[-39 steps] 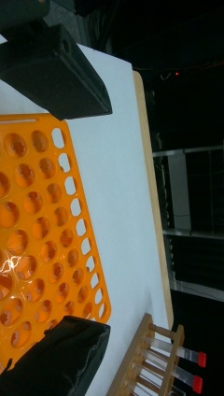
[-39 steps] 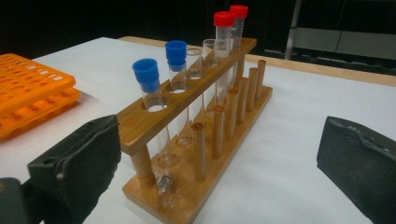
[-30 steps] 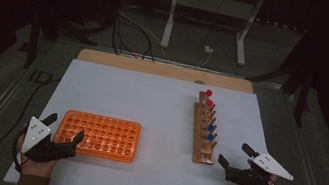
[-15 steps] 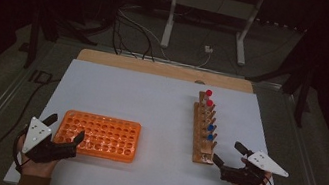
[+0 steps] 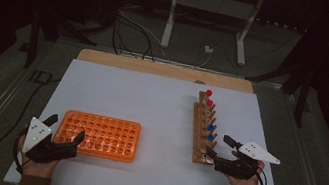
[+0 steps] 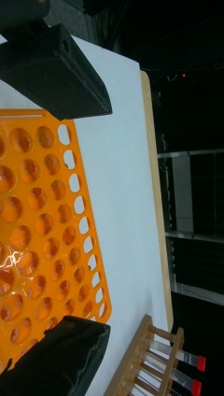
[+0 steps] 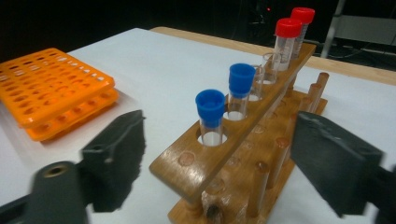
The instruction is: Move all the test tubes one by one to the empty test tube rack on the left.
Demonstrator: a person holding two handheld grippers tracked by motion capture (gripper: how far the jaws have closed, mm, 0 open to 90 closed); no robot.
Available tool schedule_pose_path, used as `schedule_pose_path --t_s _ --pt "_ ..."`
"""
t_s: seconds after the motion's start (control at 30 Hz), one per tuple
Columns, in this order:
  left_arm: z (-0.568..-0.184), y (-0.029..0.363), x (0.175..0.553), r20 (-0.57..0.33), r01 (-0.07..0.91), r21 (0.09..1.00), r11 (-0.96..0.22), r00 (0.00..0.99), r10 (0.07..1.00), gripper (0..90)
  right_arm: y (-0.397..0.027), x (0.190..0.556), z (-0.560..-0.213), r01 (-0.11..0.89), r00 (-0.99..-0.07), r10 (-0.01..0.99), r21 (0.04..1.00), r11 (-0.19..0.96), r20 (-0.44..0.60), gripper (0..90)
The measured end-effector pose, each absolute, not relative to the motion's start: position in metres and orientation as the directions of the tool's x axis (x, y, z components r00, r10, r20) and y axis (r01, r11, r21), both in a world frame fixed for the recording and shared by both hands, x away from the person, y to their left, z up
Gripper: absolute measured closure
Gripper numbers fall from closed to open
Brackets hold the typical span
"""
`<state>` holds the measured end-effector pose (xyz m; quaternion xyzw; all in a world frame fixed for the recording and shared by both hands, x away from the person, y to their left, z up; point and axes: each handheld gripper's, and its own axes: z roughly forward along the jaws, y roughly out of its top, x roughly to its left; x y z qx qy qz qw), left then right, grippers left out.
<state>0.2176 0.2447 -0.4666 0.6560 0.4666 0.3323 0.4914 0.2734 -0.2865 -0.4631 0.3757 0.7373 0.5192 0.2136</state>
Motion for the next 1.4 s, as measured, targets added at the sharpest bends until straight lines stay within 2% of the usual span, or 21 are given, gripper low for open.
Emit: schedule_pose_path --t_s 0.17,0.2,0.23,0.57,0.83,1.4 --pt "-0.466 0.245 0.217 -0.024 0.287 0.955 -0.080 0.344 0.939 0.3 -0.279 0.278 -0.463 0.355 -0.624 0.778 0.911 0.207 0.066 36.7" --pt "-0.466 0.245 0.217 -0.024 0.287 0.955 -0.080 0.344 0.939 0.3 -0.279 0.278 -0.463 0.355 -0.624 0.778 0.911 0.207 0.066 36.7" --pt "-0.466 0.244 0.217 -0.023 0.287 0.955 -0.082 0.346 0.938 0.3 -0.276 0.279 -0.464 0.352 -0.625 0.779 0.910 0.220 0.054 44.3" --pt "-0.466 0.241 0.217 -0.012 0.289 0.952 -0.098 0.357 0.934 0.3 -0.268 0.285 -0.467 0.355 -0.621 0.783 0.903 0.243 0.034 68.8" --pt "-0.466 0.238 0.217 -0.007 0.294 0.950 -0.108 0.366 0.931 0.3 -0.266 0.289 -0.469 0.366 -0.615 0.788 0.896 0.251 0.031 75.2" --pt "-0.461 0.228 0.222 0.007 0.313 0.939 -0.142 0.395 0.919 0.3 -0.263 0.290 -0.455 0.356 -0.626 0.780 0.895 0.271 0.013 76.4"
